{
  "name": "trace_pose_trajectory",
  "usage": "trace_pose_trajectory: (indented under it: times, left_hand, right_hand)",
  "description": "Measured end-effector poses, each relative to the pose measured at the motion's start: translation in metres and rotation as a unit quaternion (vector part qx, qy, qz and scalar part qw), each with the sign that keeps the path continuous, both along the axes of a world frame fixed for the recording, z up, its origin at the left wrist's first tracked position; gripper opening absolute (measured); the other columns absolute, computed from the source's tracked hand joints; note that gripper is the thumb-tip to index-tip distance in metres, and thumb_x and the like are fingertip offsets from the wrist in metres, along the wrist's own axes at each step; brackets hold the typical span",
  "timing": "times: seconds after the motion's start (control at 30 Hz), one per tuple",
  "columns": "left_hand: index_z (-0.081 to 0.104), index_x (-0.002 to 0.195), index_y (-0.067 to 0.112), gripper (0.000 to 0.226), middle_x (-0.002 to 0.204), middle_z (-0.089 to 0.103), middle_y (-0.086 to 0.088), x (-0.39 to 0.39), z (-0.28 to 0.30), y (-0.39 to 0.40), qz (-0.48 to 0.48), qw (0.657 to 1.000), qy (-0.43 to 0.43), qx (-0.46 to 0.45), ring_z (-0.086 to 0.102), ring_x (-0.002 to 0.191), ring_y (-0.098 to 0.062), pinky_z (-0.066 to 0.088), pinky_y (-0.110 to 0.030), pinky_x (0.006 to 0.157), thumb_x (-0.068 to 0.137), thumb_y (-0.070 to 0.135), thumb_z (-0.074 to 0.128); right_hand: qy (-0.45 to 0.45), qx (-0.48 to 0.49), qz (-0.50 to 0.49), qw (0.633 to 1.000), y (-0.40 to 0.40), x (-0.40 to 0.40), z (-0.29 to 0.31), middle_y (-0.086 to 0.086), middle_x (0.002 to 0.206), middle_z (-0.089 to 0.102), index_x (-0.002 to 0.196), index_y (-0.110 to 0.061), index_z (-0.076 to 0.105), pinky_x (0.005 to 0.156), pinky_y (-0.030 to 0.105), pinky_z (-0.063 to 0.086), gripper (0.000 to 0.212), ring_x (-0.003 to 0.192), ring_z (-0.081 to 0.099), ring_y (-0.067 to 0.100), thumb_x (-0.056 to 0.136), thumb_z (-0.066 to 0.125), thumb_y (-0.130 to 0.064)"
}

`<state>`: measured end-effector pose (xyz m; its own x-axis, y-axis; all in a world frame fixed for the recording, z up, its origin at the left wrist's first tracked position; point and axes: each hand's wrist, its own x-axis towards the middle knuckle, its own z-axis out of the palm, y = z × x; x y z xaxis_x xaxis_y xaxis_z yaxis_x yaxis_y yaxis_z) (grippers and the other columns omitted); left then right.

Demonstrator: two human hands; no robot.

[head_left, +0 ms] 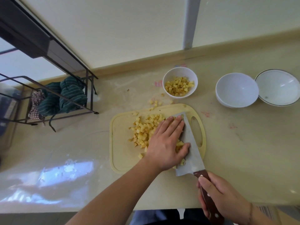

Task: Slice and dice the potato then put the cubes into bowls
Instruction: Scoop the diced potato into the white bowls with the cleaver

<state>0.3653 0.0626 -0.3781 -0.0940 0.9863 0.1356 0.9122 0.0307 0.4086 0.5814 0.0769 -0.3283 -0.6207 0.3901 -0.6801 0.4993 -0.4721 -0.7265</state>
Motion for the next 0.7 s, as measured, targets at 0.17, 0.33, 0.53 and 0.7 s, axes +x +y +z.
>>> trace_pose_trajectory:
  times: [0.17, 0.33, 0.53, 0.7]
  left_hand:
    - [0.050, 0.150, 0.007, 0.069, 0.159, 0.043, -0.007, 0.001, 0.003, 0.003, -0.001, 1.000, -0.006, 0.004, 0.034, 0.150, -0.029, 0.033, -0.051, 0.120, 0.096, 0.050, 0.054]
    - [0.050, 0.150, 0.008, 0.069, 0.159, 0.044, -0.006, 0.006, 0.011, 0.007, 0.000, 1.000, -0.001, -0.005, 0.035, 0.150, -0.028, 0.034, -0.051, 0.119, 0.096, 0.051, 0.053]
    - [0.050, 0.150, 0.008, 0.071, 0.158, 0.045, -0.006, 0.008, 0.010, 0.010, 0.005, 1.000, 0.002, -0.022, 0.036, 0.149, -0.028, 0.036, -0.052, 0.118, 0.095, 0.053, 0.050]
    - [0.048, 0.151, 0.009, 0.072, 0.159, 0.044, -0.005, 0.010, 0.018, 0.012, 0.010, 1.000, 0.004, -0.021, 0.034, 0.151, -0.027, 0.033, -0.051, 0.120, 0.095, 0.054, 0.051]
  right_hand:
    - [0.015, -0.001, -0.001, 1.000, 0.002, 0.003, -0.001, 0.018, 0.054, 0.058, 0.091, -0.001, 0.044, 0.044, 0.029, 0.044, 0.038, 0.042, 0.054, 0.028, 0.090, 0.042, -0.039]
    - [0.028, -0.009, -0.006, 1.000, 0.004, 0.007, 0.001, 0.018, 0.055, 0.060, 0.093, 0.000, 0.043, 0.045, 0.031, 0.044, 0.039, 0.042, 0.055, 0.029, 0.091, 0.042, -0.039]
    - [0.027, -0.019, -0.010, 0.999, 0.007, 0.007, 0.003, 0.019, 0.055, 0.058, 0.092, 0.001, 0.043, 0.041, 0.027, 0.043, 0.040, 0.042, 0.054, 0.028, 0.089, 0.043, -0.039]
    - [0.038, -0.030, -0.012, 0.999, 0.010, 0.011, 0.006, 0.019, 0.056, 0.058, 0.093, 0.000, 0.043, 0.043, 0.029, 0.044, 0.039, 0.042, 0.054, 0.028, 0.090, 0.044, -0.039]
